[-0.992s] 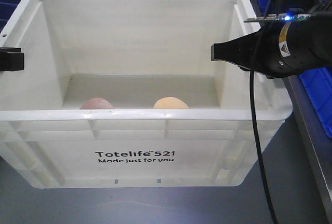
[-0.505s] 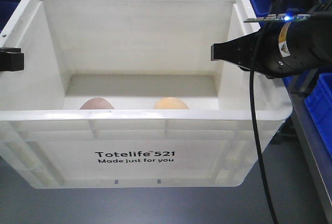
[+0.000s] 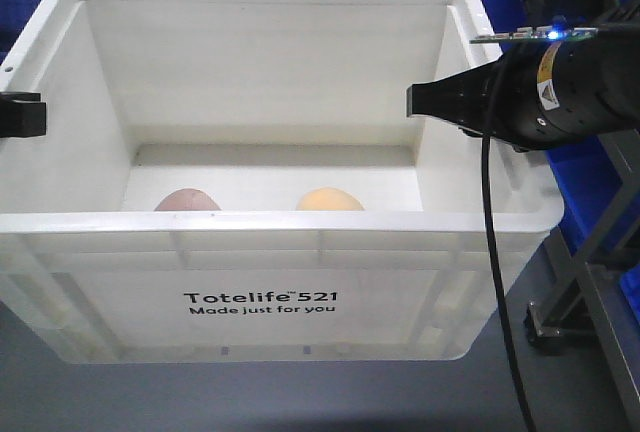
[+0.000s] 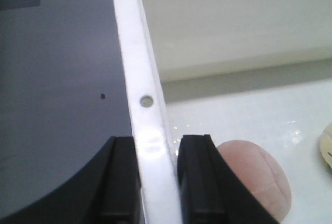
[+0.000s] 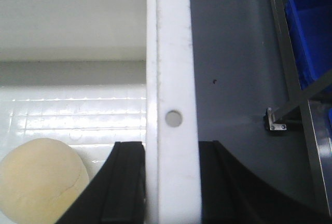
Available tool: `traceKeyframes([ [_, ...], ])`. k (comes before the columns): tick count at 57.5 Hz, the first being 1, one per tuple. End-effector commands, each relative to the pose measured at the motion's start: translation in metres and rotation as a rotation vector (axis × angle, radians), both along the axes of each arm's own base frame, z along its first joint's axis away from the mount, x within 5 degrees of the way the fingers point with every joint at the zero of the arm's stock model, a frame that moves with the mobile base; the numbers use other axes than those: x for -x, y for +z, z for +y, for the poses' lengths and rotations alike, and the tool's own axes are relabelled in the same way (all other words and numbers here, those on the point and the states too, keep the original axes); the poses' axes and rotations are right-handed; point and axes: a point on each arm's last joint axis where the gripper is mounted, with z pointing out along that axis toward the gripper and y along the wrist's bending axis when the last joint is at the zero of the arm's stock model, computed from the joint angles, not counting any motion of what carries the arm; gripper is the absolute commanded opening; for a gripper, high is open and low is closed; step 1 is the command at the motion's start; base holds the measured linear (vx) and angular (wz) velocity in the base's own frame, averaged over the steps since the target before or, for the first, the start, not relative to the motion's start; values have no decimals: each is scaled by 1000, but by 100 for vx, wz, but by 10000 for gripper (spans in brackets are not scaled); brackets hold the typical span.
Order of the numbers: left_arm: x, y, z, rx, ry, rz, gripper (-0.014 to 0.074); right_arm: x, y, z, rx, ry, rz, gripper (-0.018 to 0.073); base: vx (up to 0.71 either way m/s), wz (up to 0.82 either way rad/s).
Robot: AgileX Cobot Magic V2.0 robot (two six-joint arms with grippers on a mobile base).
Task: Place moving items into box and shelve
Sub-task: 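Keep gripping the tote rims as the base approaches the blue-bin rack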
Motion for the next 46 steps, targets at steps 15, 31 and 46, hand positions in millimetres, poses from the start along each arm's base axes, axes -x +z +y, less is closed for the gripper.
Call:
traceKeyframes([
  [15, 1, 31, -5, 71, -42, -212, 119, -1, 30, -1, -18, 69, -190, 75, 49, -1],
  [31, 1, 31, -5, 71, -42, -212, 119, -1, 30, -1, -18, 69, -190, 75, 48, -4],
  [46, 1, 31, -5, 71, -42, -212, 119, -1, 30, -1, -18, 69, -190, 75, 47, -6],
])
